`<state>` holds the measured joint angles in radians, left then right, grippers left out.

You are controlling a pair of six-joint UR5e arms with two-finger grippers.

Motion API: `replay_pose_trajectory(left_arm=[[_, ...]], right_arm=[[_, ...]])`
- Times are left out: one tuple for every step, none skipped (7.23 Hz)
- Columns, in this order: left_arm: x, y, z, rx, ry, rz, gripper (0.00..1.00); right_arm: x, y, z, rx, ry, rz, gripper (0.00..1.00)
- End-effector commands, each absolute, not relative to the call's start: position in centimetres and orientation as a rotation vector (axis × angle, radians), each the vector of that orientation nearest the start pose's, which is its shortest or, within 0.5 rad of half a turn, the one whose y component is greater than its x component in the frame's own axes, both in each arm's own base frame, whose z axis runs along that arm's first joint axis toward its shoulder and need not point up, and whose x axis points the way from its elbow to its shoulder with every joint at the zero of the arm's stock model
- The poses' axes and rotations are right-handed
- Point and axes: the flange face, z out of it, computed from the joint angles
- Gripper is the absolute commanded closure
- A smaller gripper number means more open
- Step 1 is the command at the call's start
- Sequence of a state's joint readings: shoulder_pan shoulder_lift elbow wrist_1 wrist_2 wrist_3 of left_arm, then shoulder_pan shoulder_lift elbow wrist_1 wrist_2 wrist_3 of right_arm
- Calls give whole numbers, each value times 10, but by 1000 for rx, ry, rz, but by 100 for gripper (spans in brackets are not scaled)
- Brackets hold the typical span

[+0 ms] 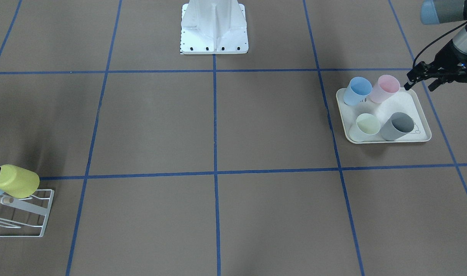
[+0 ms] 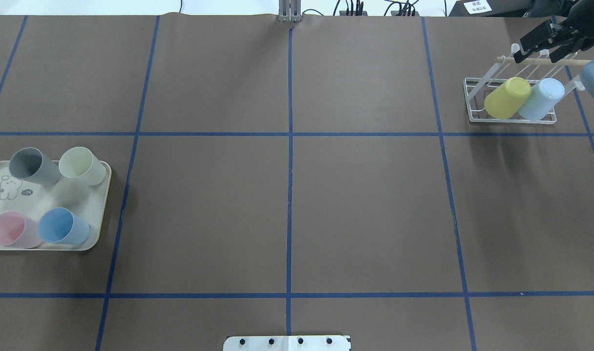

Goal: Transfer IKEA cup to right arm and place on rack

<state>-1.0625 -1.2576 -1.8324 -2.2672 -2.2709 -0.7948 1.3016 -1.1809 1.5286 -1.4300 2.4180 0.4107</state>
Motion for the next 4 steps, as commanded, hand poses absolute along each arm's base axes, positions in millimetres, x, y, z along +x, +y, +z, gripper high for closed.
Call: replay_pose_trajectory(left_arm=[[144,-364,590,53,911,-2,6],[155,-361,592,40,908,22,10],[162,-357,593,29,905,41,16],[169,-354,594,18,903,56,29]], right_arm=[[-114,-634,429,156,-945,-70,1],[-113,-629,432,155,-947,-69,1],[-112,-624,429,160,-950,-71,1],[-112,-618,426,146,-966,-50,1]])
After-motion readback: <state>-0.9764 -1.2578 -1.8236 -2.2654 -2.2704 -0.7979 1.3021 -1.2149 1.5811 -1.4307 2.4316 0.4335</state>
